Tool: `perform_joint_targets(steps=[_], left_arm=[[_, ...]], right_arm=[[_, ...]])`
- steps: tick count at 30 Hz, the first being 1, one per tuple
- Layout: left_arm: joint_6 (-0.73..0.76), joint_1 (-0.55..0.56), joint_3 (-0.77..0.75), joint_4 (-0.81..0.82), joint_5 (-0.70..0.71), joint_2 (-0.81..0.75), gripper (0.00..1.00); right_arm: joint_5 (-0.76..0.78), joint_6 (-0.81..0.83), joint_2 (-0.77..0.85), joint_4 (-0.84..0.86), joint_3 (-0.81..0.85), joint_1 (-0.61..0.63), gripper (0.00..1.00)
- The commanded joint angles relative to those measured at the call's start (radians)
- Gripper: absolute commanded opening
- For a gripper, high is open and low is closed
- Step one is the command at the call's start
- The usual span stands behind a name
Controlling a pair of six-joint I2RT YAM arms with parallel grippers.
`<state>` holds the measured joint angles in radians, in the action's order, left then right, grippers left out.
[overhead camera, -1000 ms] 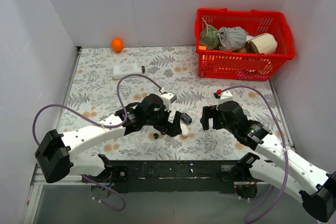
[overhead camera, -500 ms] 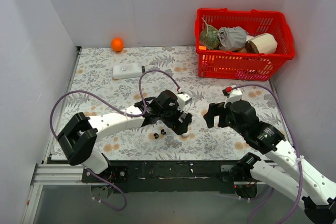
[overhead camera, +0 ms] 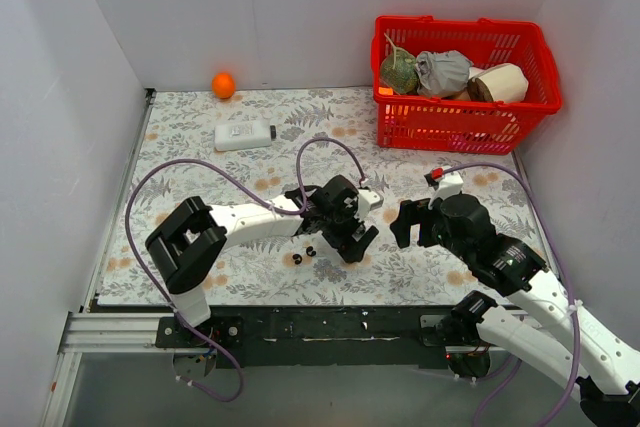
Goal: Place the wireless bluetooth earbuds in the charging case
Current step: Pick up the charging case at the center of the board.
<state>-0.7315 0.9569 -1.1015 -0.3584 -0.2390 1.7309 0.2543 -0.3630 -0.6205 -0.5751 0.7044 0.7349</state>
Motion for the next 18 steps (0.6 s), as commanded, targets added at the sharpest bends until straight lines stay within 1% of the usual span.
perform_joint_targets(steps=[1, 9, 18], left_arm=[[0.040, 0.032, -0.046, -0.008, 0.020, 0.021, 0.95], [0.032, 0.051, -0.055, -0.005, 0.121, 0.068, 0.95], [0.037, 0.062, -0.058, -0.007, 0.190, 0.088, 0.96]], right_arm=[[0.002, 0.006, 0.015, -0.005, 0.055, 0.004, 0.97], [0.017, 0.006, 0.033, -0.022, 0.053, 0.004, 0.97], [0.023, 0.004, 0.039, -0.022, 0.041, 0.004, 0.98]])
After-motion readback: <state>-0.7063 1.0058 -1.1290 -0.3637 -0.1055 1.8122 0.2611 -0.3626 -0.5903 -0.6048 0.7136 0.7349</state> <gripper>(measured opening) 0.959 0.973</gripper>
